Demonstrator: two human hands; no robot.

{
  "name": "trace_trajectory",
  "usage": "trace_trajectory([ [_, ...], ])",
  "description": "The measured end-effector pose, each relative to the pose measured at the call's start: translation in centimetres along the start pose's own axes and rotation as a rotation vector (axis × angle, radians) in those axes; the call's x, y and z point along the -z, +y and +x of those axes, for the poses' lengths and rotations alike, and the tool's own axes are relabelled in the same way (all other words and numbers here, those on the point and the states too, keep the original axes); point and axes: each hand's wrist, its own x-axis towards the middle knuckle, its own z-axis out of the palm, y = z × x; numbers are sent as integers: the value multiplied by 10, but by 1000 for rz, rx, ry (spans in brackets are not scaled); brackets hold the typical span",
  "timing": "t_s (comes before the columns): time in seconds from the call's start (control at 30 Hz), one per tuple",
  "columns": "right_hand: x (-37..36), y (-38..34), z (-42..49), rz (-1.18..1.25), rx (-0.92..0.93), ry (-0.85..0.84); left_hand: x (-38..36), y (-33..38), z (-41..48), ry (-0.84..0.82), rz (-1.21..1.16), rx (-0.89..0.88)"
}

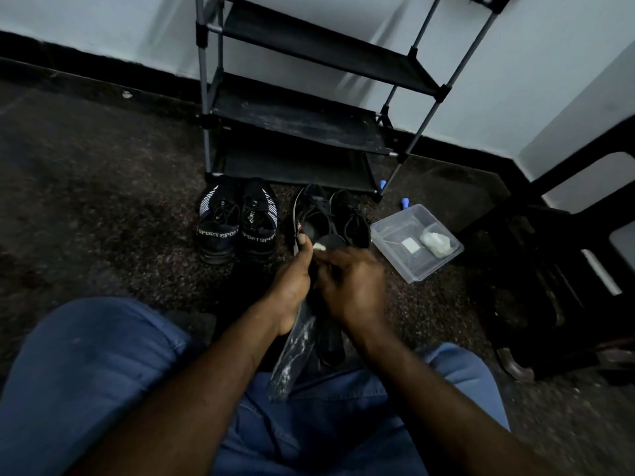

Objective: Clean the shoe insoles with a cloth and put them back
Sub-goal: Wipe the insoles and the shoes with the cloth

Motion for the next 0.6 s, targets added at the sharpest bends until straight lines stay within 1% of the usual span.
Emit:
trace_trajectory([
  [0.07, -1, -4, -14, 11, 42, -5, -1, 2, 0, 1, 7, 6],
  [0.17, 2, -6, -8, -92, 81, 29, -2, 2, -1, 10, 0, -8],
  [0.27, 8, 2, 13, -175, 30, 74, -1, -2, 0, -30, -46, 8],
  [0.37, 11, 12, 23, -225, -31, 16, -1, -6, 0, -70, -104, 43],
  [0.43, 11, 15, 18, -240, -46, -5, -1, -9, 2, -80, -93, 25],
  [0.5, 10, 18, 9, -245, -61, -16, 1, -11, 7, -60, -99, 10],
  [0.6, 6, 17, -11, -225, -55, -21, 10, -18, 25, -38, -120, 36],
])
